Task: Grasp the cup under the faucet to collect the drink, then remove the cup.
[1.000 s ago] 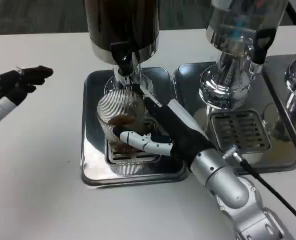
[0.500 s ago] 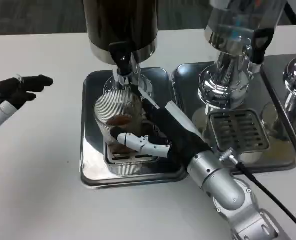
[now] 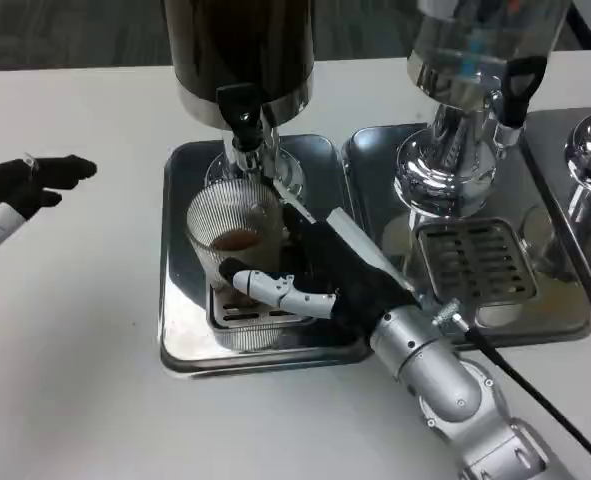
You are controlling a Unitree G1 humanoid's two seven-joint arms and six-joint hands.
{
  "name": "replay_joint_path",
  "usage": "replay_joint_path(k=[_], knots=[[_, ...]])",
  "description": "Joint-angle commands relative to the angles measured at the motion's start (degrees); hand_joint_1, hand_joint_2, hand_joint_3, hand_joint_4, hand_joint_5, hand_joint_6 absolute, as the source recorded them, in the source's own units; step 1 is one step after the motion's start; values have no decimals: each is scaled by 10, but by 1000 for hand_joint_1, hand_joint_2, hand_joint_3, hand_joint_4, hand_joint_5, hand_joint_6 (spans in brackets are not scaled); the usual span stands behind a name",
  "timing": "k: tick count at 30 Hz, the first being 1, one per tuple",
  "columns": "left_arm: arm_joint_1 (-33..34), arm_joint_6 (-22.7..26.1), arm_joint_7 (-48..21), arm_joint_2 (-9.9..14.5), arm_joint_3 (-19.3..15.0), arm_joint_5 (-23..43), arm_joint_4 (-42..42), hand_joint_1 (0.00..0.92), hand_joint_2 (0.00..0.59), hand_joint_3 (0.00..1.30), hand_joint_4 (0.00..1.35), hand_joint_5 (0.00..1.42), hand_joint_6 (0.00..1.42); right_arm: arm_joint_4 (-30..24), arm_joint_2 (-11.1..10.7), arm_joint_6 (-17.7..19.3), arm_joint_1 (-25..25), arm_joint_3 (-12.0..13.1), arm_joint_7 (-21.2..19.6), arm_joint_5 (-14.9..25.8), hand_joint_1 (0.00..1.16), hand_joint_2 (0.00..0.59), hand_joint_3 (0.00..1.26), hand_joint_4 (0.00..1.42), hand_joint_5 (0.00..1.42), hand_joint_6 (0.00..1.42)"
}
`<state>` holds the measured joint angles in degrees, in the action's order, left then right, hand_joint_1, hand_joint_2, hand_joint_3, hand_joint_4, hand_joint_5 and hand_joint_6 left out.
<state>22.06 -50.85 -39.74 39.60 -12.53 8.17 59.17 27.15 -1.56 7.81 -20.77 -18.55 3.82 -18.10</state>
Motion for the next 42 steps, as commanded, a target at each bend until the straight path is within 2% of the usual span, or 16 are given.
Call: replay_joint_path(k=[1,7,14,24,32,42], knots=[[-8,6,4,11,4,-12,6,0,115,369,263,218,255,12,10,15,-9,-8,-12,-9,566,219,0,0,0,84],[-7,8,4,14,3,-13,7,0,114,370,265,224,257,19,16,13,-7,-12,-31,-17,595,224,0,0,4,103],[-10,10,5,14,3,-14,7,0,111,370,270,229,266,22,21,13,-6,-18,-49,-27,601,224,0,0,88,137],[-17,11,5,16,3,-14,7,0,102,370,275,242,287,15,31,19,2,-31,-94,-50,626,221,225,272,311,299],[-17,11,5,18,2,-13,7,0,100,362,278,243,289,12,34,30,9,-45,-139,-78,628,221,297,345,369,343],[-12,11,4,18,3,-18,9,0,105,349,280,243,303,23,40,50,20,-42,-188,-88,628,221,382,465,483,435]])
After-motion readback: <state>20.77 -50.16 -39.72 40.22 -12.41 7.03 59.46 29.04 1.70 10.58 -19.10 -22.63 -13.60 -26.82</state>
